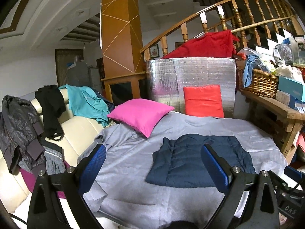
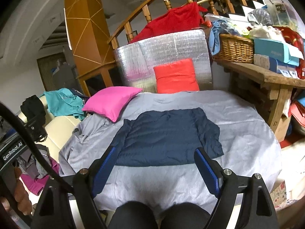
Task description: Fold large clothes
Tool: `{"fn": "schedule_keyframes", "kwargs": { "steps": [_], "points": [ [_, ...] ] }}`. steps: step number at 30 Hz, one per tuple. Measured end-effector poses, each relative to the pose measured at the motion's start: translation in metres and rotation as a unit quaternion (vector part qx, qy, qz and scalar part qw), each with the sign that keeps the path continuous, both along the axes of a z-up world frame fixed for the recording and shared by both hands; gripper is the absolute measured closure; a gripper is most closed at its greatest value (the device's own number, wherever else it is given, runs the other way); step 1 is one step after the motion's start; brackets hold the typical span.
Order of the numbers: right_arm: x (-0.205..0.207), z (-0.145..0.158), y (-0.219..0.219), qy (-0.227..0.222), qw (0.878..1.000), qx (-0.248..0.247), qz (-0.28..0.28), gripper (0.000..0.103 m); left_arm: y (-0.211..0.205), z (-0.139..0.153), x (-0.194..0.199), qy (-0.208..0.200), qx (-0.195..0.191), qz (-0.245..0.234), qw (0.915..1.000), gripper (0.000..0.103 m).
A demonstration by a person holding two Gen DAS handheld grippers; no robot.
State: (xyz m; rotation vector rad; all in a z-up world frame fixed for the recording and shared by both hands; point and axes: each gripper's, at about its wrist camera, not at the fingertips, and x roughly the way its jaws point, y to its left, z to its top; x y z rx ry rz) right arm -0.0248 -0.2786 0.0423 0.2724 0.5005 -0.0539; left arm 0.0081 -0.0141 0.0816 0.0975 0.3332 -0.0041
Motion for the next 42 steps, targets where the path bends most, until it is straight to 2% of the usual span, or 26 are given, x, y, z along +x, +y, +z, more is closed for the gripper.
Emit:
{"fn": "schedule_keyframes", "kwargs": {
  "steps": [6,16,22,42],
  "points": [
    [-0.012,0.000,-0.002,-0.002,1.000,-0.003,-0.010,0.017,-0.007,-0.001,-0.009,0.011,-0.001,-0.012,0.9999,0.004],
    [-0.029,0.014,-0.019,-0.027,0.999,0.011,-0.036,0.017,-0.004,0.008,-0.017,0.007,-0.013,-0.015,0.9998,0.004],
    [-0.031,0.020,-0.017,-0.031,0.999,0.007,-0.038,0.017,-0.006,0.010,-0.020,0.003,-0.006,-0.016,0.9999,0.004],
    [-0.033,0.020,-0.018,-0.019,0.999,0.002,-0.041,0.017,-0.008,0.014,-0.034,-0.006,0.000,-0.030,0.9995,0.004]
  ]
}}
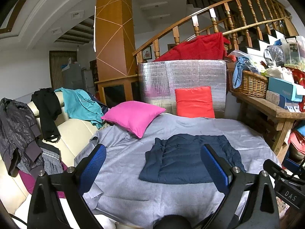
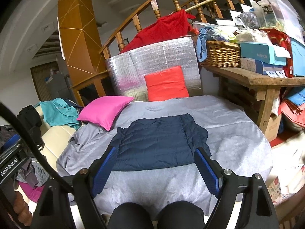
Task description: Fold large clothes
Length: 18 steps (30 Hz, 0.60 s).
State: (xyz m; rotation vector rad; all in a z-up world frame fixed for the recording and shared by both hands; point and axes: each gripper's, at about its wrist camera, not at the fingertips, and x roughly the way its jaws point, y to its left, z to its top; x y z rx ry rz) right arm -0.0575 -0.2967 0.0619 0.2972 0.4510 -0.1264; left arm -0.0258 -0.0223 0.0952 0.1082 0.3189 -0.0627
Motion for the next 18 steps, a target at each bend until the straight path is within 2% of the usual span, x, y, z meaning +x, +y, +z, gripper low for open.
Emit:
{"fn": "schedule_keyframes", "kwargs": {
  "steps": [18],
  "points": [
    [0.006,-0.007,0.004,0.013,1.000,0.000,0.001,0.017,-0.004,-0.011,0.005,0.019,0.004,-0.009,0.9998,0.004]
  ]
}}
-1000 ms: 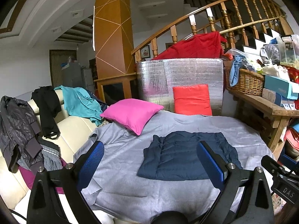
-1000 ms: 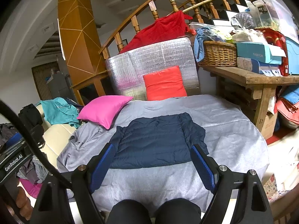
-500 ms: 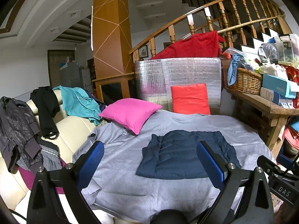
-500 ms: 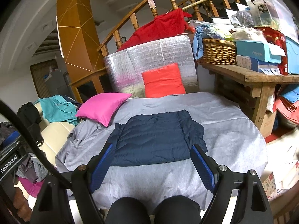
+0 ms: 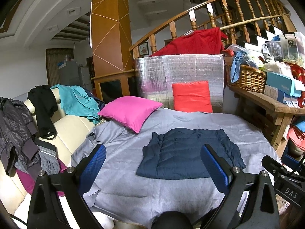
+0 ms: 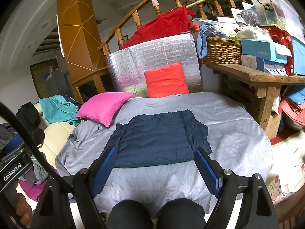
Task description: Fold large clothes
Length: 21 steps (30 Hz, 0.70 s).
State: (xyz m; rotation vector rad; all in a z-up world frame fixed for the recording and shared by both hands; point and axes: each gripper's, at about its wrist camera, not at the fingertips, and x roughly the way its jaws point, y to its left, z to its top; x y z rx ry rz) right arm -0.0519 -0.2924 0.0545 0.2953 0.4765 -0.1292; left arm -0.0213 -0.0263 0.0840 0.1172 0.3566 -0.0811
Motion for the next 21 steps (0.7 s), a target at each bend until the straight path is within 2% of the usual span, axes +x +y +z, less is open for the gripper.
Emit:
{"fn": "schedule_keyframes", "kwargs": {
  "steps": [9,21],
  "points": [
    [0.007,-0.008,0.006,0.013,1.000,-0.003,0.004,0.017,0.004,-0.011,0.012,0.017,-0.003,0.003,0.9998,0.004],
    [0.010,-0.008,0.015,0.011,1.000,-0.013,0.008,0.017,0.012,-0.012,0.013,0.014,-0.014,0.011,0.9997,0.004]
  ]
}}
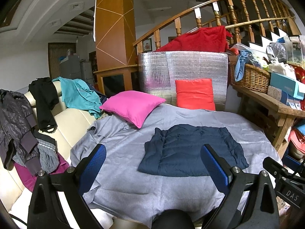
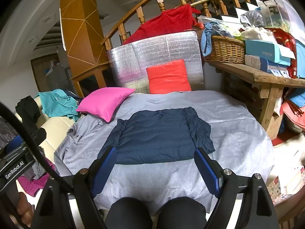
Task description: Fold large clothes
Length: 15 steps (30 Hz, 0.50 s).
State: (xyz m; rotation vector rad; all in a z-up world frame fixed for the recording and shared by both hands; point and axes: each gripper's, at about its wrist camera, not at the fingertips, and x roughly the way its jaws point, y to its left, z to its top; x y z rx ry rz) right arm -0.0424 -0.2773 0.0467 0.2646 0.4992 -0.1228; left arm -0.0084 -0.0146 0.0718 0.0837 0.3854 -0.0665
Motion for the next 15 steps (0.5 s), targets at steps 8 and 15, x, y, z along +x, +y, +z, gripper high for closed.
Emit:
{"fn": "schedule_keyframes", "kwargs": {
  "steps": [8,15],
  "points": [
    [0.018,0.004,0.004,0.004,1.000,-0.009,-0.001,0.017,0.005,-0.002,0.013,0.004,-0.004,-0.002,1.0000,0.004],
    [0.059,0.003,-0.006,0.005,1.000,-0.014,0.015,0.017,0.019,-0.013,0.058,-0.003,-0.012,0.006,0.9999,0.004]
  ]
}}
